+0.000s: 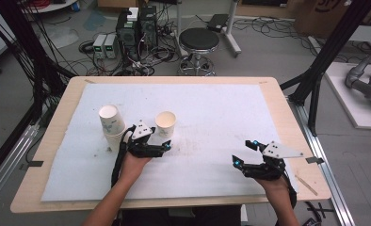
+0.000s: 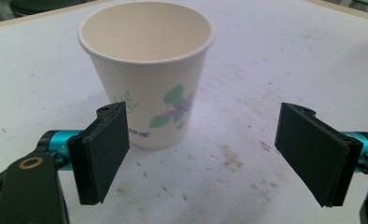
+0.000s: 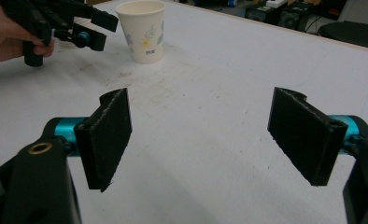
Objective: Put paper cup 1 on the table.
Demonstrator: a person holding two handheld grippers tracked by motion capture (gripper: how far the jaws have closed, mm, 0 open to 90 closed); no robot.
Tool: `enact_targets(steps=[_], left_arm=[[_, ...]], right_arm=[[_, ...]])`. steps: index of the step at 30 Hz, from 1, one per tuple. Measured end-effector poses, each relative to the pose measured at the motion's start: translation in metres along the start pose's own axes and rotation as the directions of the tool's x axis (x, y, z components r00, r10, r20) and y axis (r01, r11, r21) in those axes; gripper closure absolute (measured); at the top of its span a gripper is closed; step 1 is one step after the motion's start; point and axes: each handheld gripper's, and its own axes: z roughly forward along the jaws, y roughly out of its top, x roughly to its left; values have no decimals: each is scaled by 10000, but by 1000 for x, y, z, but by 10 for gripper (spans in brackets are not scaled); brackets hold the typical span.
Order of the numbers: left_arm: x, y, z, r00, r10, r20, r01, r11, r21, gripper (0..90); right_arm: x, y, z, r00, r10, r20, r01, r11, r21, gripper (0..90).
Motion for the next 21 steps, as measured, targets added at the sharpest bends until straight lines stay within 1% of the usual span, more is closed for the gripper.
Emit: enact_targets(steps=[3, 6, 7, 9, 13, 15, 17, 18, 21], left_arm=[[-5, -2, -11, 9991, 66, 412, -57, 9998, -196, 186], [-10, -4, -22, 9958, 69, 914, -12, 9980, -630, 192], [-11, -5, -27, 9946, 149, 1030, -65, 9967, -813, 191], [-12, -7, -35, 9918, 271, 1247, -131, 9937, -1115, 191], [-12, -8, -54, 9872, 327, 1563, -34, 9829, -1843, 189], [-11, -7, -64, 9869, 360, 1570, -13, 9764, -2160, 189], [-9, -8, -75, 9875, 417, 1521, -40, 9708, -2400, 201], [-7, -9, -80, 9889, 474, 1410, -115, 9695, -2448, 204], [-2, -13, -92, 9919, 417, 1196, -80, 9630, -2692, 208]], right_arm=[[1, 1, 0, 10000, -41, 27, 41, 10000, -11, 221], [1, 1, 0, 10000, -5, 69, 5, 10000, 29, 221], [0, 0, 0, 9999, -85, 110, 85, 10000, -9, 221], [0, 0, -1, 9999, -58, 105, 57, 10000, 68, 221], [1, 0, -1, 9999, -87, 147, 86, 9999, 63, 221], [0, 0, -1, 9997, -143, 174, 141, 9999, 74, 221], [0, 0, -2, 9998, -94, 203, 93, 10000, 31, 222], [0, 0, -2, 9997, -110, 235, 109, 9999, 28, 221], [-1, -1, -3, 9994, -132, 306, 131, 9999, 28, 221]])
